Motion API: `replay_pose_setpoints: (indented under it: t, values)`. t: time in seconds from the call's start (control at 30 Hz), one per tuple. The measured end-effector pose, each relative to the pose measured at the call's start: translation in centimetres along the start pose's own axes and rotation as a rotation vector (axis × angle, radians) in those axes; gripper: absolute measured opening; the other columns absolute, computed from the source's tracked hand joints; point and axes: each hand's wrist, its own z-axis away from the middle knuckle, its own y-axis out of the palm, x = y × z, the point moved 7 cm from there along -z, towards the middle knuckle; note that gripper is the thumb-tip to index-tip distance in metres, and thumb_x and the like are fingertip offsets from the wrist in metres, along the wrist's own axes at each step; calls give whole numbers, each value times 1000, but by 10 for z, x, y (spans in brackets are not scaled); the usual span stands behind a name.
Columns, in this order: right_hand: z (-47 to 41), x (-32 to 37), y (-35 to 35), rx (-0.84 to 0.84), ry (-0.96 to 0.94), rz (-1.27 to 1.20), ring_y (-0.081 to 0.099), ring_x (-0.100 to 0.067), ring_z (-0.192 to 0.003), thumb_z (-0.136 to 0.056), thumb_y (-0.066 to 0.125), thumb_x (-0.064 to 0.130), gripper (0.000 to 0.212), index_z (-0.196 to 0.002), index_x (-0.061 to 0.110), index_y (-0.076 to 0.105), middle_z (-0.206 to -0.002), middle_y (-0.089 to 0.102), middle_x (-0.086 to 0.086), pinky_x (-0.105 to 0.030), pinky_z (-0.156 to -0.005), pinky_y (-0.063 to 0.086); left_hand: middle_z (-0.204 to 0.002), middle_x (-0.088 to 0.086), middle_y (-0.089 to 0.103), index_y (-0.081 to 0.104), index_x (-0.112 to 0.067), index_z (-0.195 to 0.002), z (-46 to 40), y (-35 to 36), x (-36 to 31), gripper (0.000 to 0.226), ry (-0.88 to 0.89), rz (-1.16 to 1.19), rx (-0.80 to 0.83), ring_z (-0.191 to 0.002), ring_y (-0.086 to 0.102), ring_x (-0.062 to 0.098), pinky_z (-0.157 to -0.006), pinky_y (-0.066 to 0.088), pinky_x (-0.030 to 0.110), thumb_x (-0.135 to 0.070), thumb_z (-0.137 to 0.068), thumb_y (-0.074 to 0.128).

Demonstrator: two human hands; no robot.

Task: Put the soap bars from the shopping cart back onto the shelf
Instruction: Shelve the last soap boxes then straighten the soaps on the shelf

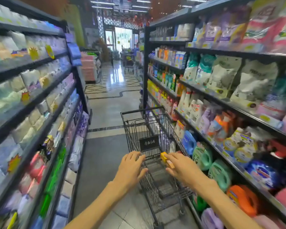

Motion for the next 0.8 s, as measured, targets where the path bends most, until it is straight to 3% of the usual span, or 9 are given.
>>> replay_pose_setpoints:
  t: [0.07,0.17,0.3,0.57,0.7,0.8]
  values:
    - [-38,17,14,42,-18,-16,50,-19,-128,-94,54,46,62,-149,24,36,-145,48,2,-36,-106,44,-128,5,58,55,-22,-130,1,-2,37,58,-46,0,-14,-119,54,27,-96,47,42,-57,-88,38]
    - [-92,34,32,62,-76,-56,42,-20,-136,-96,51,44,62,-151,24,31,-151,41,1,-36,-111,38,-124,4,62,57,-22,-128,-6,5,83,57,-114,-33,-13,-114,59,25,-93,51,39,-58,-88,40]
    - [-166,39,51,78,-141,-68,36,-21,-139,-97,50,44,62,-152,23,28,-154,36,1,-35,-112,34,-121,1,63,59,-24,-125,-41,26,137,53,-185,-63,15,-111,61,23,-88,53,36,-59,-87,46]
    - [-317,1,75,95,-205,-53,40,-25,-135,-97,51,45,65,-152,23,25,-153,38,-2,-37,-108,39,-137,6,55,51,-22,-138,-153,54,225,62,-272,-71,37,-127,52,28,-101,46,42,-60,-92,34]
    - [-375,-20,82,99,-206,-55,42,-23,-134,-97,52,44,66,-152,23,25,-152,39,0,-38,-108,39,-141,6,52,48,-22,-141,-206,73,256,58,-268,-41,49,-131,48,28,-105,42,43,-56,-93,47]
    - [-412,-47,94,116,-181,-52,43,-23,-133,-96,52,45,66,-152,22,26,-150,41,-1,-38,-107,40,-144,5,48,44,-24,-144,-249,90,273,61,-214,-21,65,-133,45,27,-107,41,42,-59,-93,42]
